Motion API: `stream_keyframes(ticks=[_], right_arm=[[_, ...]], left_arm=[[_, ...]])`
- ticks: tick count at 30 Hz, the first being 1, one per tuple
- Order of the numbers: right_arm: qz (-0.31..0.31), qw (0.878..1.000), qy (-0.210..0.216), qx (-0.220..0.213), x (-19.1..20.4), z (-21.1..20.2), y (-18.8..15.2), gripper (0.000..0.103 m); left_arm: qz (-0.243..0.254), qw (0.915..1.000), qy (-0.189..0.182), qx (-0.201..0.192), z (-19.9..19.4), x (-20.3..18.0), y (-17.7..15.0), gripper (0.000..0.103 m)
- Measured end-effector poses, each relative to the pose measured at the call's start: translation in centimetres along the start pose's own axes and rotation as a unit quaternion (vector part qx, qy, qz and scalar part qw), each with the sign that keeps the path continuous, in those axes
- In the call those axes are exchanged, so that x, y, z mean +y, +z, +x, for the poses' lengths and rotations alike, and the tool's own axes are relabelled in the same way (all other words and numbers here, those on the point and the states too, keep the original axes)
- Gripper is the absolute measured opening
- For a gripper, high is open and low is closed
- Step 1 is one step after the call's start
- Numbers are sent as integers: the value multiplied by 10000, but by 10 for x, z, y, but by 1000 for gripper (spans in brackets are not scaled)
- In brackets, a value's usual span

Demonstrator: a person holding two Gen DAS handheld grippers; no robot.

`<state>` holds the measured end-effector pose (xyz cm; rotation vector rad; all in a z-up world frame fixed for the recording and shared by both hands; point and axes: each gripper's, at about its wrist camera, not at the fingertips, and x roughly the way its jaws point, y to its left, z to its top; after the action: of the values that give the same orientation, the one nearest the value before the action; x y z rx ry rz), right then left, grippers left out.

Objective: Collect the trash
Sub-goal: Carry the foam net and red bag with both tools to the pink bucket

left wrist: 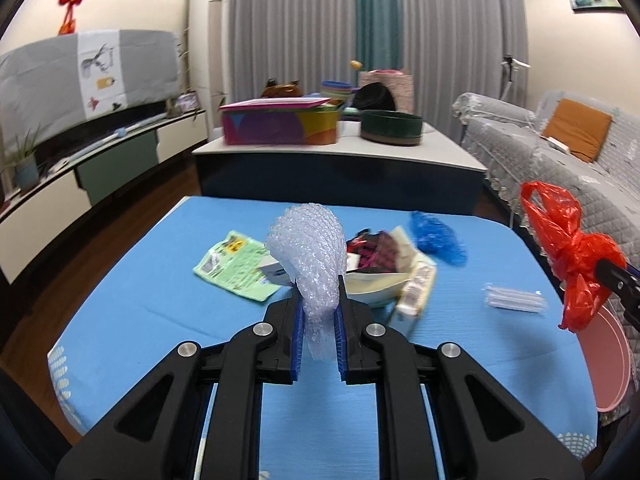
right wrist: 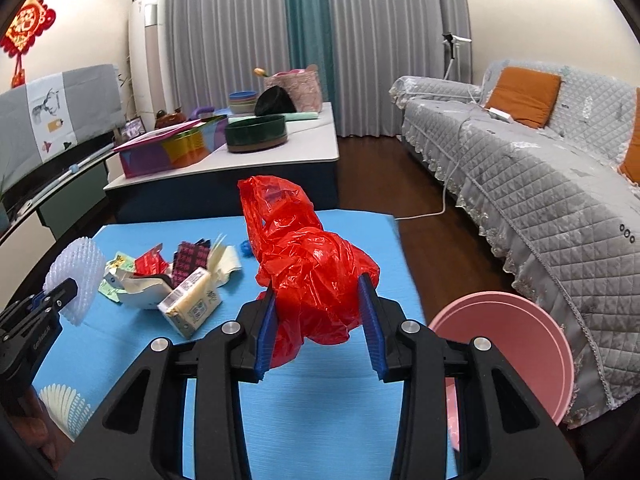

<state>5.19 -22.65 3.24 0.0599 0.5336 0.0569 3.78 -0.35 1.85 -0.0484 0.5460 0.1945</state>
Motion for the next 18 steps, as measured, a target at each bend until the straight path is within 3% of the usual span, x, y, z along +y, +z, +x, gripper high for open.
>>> stream_keyframes(ticks=[18], right_arm=[[447, 9979, -450, -151, -70, -11, 6, 39]], left_arm=[[363, 9967, -726, 41, 3, -73, 9, 13]])
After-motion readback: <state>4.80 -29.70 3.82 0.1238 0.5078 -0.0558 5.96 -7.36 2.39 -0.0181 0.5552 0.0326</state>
